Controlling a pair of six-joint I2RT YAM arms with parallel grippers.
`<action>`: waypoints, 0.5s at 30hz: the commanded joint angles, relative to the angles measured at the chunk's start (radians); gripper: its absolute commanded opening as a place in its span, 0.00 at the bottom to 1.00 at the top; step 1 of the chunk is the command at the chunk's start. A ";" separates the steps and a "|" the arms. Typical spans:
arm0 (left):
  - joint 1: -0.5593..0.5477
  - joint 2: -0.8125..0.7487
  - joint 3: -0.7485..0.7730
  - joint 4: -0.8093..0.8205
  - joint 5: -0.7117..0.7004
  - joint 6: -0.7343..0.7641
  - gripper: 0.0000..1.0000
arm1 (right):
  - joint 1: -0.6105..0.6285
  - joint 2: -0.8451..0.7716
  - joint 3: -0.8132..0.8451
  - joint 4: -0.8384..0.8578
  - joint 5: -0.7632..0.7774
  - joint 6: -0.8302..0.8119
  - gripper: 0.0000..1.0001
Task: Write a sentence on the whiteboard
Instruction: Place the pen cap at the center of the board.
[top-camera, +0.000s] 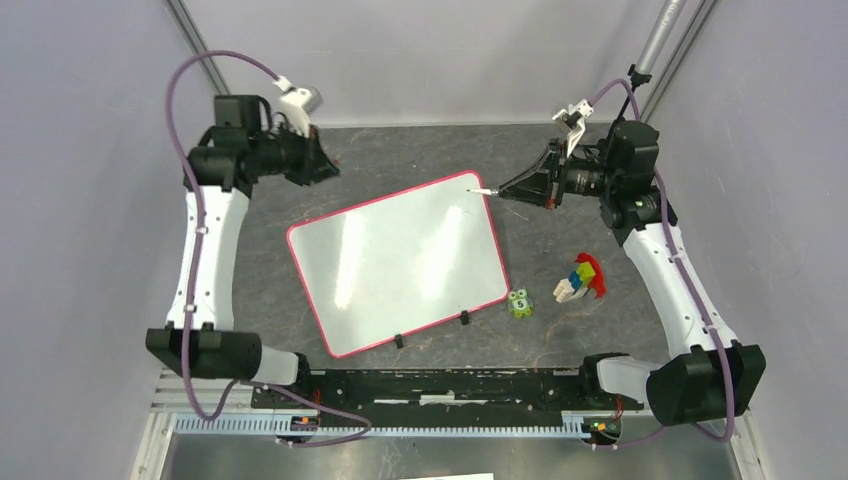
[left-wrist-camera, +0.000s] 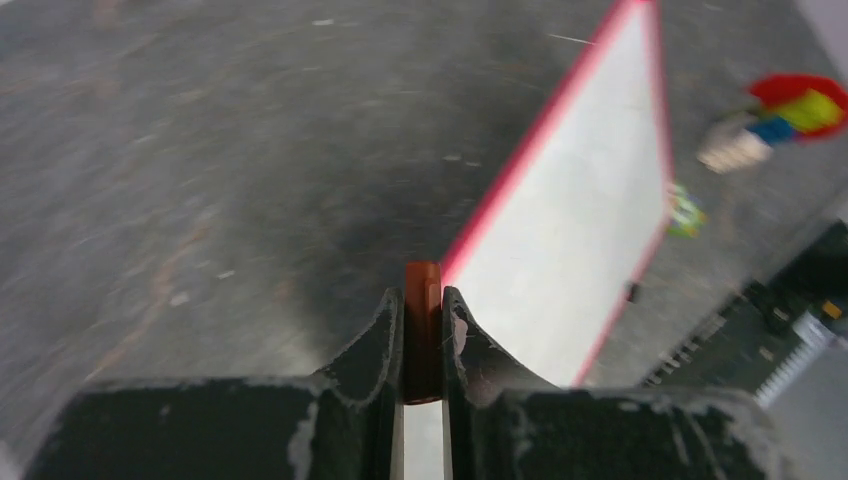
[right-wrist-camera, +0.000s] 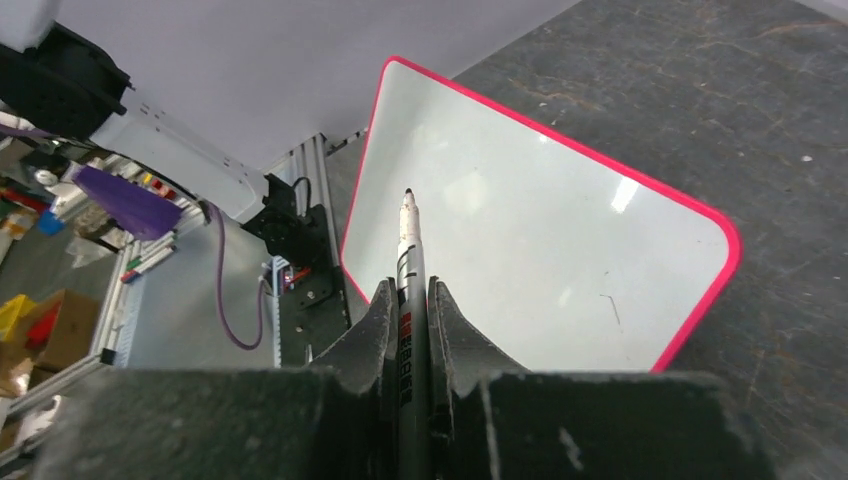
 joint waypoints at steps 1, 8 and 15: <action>0.186 0.109 0.097 -0.087 -0.160 0.092 0.02 | 0.000 0.004 0.127 -0.341 0.072 -0.357 0.00; 0.414 0.246 -0.048 -0.037 -0.264 0.125 0.02 | 0.009 -0.024 0.076 -0.385 0.134 -0.437 0.00; 0.508 0.334 -0.262 0.064 -0.317 0.204 0.03 | 0.082 -0.010 0.078 -0.401 0.222 -0.468 0.00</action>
